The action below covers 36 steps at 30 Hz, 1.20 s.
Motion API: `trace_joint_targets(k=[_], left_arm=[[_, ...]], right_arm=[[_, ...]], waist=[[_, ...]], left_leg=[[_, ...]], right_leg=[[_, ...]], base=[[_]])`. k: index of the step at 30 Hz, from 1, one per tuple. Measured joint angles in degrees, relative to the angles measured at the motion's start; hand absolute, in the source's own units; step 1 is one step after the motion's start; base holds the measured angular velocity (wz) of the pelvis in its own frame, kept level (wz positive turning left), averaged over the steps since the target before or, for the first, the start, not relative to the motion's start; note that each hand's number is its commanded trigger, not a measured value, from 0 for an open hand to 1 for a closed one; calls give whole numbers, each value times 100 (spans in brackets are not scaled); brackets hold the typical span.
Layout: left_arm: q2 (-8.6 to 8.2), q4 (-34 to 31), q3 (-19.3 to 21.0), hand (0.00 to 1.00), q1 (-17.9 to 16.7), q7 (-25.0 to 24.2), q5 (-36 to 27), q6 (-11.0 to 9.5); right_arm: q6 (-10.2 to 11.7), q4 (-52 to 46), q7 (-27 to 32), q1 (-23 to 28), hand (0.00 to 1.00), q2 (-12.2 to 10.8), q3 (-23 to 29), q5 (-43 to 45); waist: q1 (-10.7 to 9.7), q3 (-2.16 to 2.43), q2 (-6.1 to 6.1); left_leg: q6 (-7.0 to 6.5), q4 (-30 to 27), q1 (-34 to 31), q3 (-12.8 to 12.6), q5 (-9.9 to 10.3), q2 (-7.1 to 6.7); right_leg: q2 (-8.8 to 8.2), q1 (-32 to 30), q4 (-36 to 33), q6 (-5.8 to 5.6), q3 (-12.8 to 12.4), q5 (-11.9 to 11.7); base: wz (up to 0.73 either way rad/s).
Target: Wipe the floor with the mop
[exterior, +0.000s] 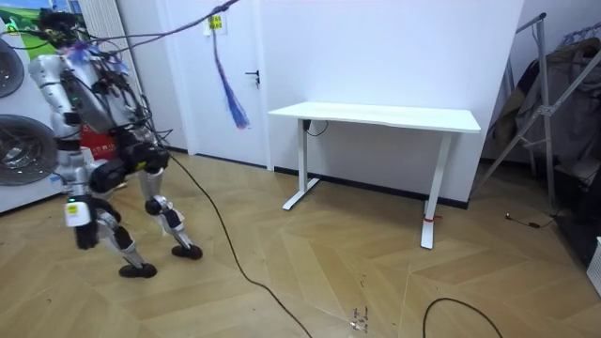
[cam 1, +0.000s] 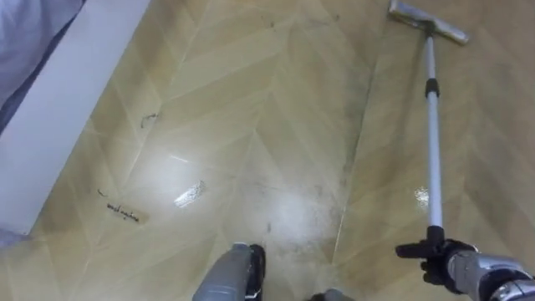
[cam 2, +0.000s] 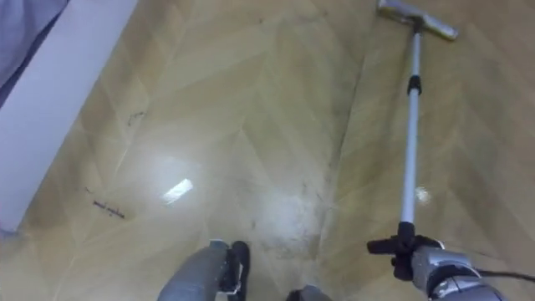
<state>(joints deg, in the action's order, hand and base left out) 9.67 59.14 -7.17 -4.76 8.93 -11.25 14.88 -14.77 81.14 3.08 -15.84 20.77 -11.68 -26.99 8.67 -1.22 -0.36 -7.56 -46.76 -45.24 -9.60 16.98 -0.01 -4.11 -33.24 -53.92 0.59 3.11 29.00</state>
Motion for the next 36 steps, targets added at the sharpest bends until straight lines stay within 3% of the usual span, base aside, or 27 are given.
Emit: trace_joint_targets(k=[1,2,3,4,7,9,10,11,12,13,15,17,18,20,21,23,24,25,26,27,28,29,30,32,34,35,36], left_arm=[[-10,-74,4,0,-1,5,-7,-40],[-29,-107,2,0,1,10,-9,-57],[-63,-114,-8,0,10,20,-32,-117],[-64,-104,-9,0,16,34,-29,-165],[-78,-67,-72,0,16,97,-18,-278],[-78,-45,-101,0,8,98,39,-279],[-83,-41,-103,0,-14,98,68,-280],[-87,-31,-98,0,-27,103,66,-278],[-99,-16,-99,0,-62,147,66,-245],[-107,-7,-100,0,-136,180,64,-172],[-80,24,-91,0,-156,206,41,-42],[23,-12,-100,0,-148,233,-10,13],[97,-66,-142,0,-160,307,-113,14],[249,-236,-334,0,-307,422,-488,-32],[248,-240,-353,0,-342,421,-486,-35],[246,-323,-381,0,-447,383,-438,3],[240,-428,-382,0,-584,323,-419,19],[224,-452,-383,0,-682,224,-420,14],[223,-447,-383,0,-710,172,-424,9],[229,-437,-384,0,-725,81,-423,7],[223,-382,-380,0,-742,21,-420,17],[218,-382,-379,0,-723,-7,-419,15],[204,-337,-362,0,-613,-96,-389,-2],[152,-268,-294,0,-473,-145,-232,-39],[112,-214,-90,0,-346,-179,-170,-198],[110,-210,-63,0,-349,-175,-172,-243],[110,-181,-5,0,-347,-163,-156,-295]], right_arm=[[22,160,13,331,100,13,-34,25],[23,222,53,484,100,30,-46,45],[24,287,173,798,100,44,-50,104],[25,301,284,1043,100,-2,-51,176],[35,249,545,1327,100,-200,-23,241],[37,168,613,1420,100,-380,50,241],[26,162,626,1419,100,-476,107,241],[11,161,627,1418,100,-510,168,242],[-73,134,612,1348,100,-537,186,241],[-193,132,610,1227,100,-527,203,272],[-366,121,571,894,100,-431,234,304],[-420,131,499,391,100,-319,220,309],[-402,123,432,63,100,-231,148,295],[-277,27,338,-543,100,-128,40,180],[-247,-53,314,-652,100,-96,38,134],[-138,-136,229,-949,100,-50,-2,66],[-130,-134,161,-1100,100,-71,1,3],[-148,-131,107,-1107,100,-75,5,-48],[-165,-117,95,-1079,100,-77,-4,-50],[-151,-109,56,-928,100,-81,-35,-47],[-56,-109,33,-617,100,-46,-58,-85],[-8,-105,28,-440,100,-18,-65,-100],[63,-75,9,-58,100,38,-67,-100],[170,103,-10,490,100,112,-172,-8],[165,223,157,1205,100,97,-266,203],[163,222,200,1326,100,47,-259,261],[163,215,268,1502,100,-76,-227,367]], waist=[[-56,41,97],[-75,51,161],[-141,84,299],[-217,99,413],[-447,95,609],[-524,92,618],[-526,73,580],[-527,68,555],[-497,51,515],[-455,20,432],[-324,35,391],[-251,-32,283],[-167,-64,192],[32,-59,-126],[68,-33,-130],[172,-34,-224],[202,-65,-267],[239,-62,-259],[257,-69,-243],[249,-81,-205],[197,-45,-143],[163,-47,-102],[137,-39,-31],[83,1,67],[-103,46,180],[-141,78,238],[-240,98,279]], left_leg=[[-71,-8,147,-15,159,-110],[-93,-3,228,0,224,-167],[-143,36,367,44,365,-245],[-168,115,492,102,435,-317],[-181,426,710,186,474,-389],[-156,598,874,192,482,-382],[-90,685,1015,190,524,-379],[-64,716,1092,192,563,-380],[1,714,1244,196,681,-354],[88,687,1392,193,795,-307],[268,397,1458,187,945,-181],[494,-695,1034,196,826,-27],[674,-1625,628,208,475,114],[818,-3031,-128,289,-616,261],[821,-3195,-306,321,-604,284],[790,-3121,-790,365,-503,333],[802,-2491,-882,362,-333,320],[798,-1441,-772,350,-279,315],[800,-904,-672,360,-287,319],[679,-100,-495,396,-412,332],[494,-81,-359,309,-359,293],[400,-78,-284,275,-297,259],[222,-60,-120,153,-161,199],[68,-46,124,83,59,-20],[-103,-95,417,69,335,-276],[-116,-97,500,62,401,-286],[-131,-56,678,68,503,-287]], right_leg=[[-91,-41,-361,-199,-63,-204],[-93,-80,-551,-252,-113,-354],[-95,-221,-965,-313,-163,-752],[-94,-418,-1256,-294,-230,-921],[-67,-1236,-1084,-251,-255,-873],[-78,-1445,-118,-202,-203,-927],[-77,-1451,672,-136,-137,-1116],[-75,-1428,997,-97,-89,-1247],[-78,-1357,1368,-7,26,-1536],[-49,-1236,1383,75,57,-1672],[-57,-1143,1225,179,250,-1624],[-45,-1187,838,304,328,-1349],[20,-1216,500,354,300,-1097],[160,-1264,6,436,147,-700],[192,-1263,-52,459,144,-629],[228,-1227,-197,508,148,-480],[238,-1083,-169,471,149,-416],[247,-868,-65,427,153,-328],[248,-767,-16,420,154,-274],[231,-548,52,360,153,-138],[186,-354,125,183,137,-13],[155,-253,187,76,138,13],[27,-48,307,-20,159,75],[-206,192,203,-124,115,134],[-412,158,-491,-342,32,-156],[-423,121,-655,-356,-10,-304],[-441,26,-927,-362,-15,-662]], base=[[47],[27],[8],[0],[-14],[-17],[-12],[-8],[-9],[-15],[-33],[-23],[-14],[-15],[-16],[-17],[-7],[-5],[0],[9],[22],[38],[32],[24],[30],[0],[-34]])
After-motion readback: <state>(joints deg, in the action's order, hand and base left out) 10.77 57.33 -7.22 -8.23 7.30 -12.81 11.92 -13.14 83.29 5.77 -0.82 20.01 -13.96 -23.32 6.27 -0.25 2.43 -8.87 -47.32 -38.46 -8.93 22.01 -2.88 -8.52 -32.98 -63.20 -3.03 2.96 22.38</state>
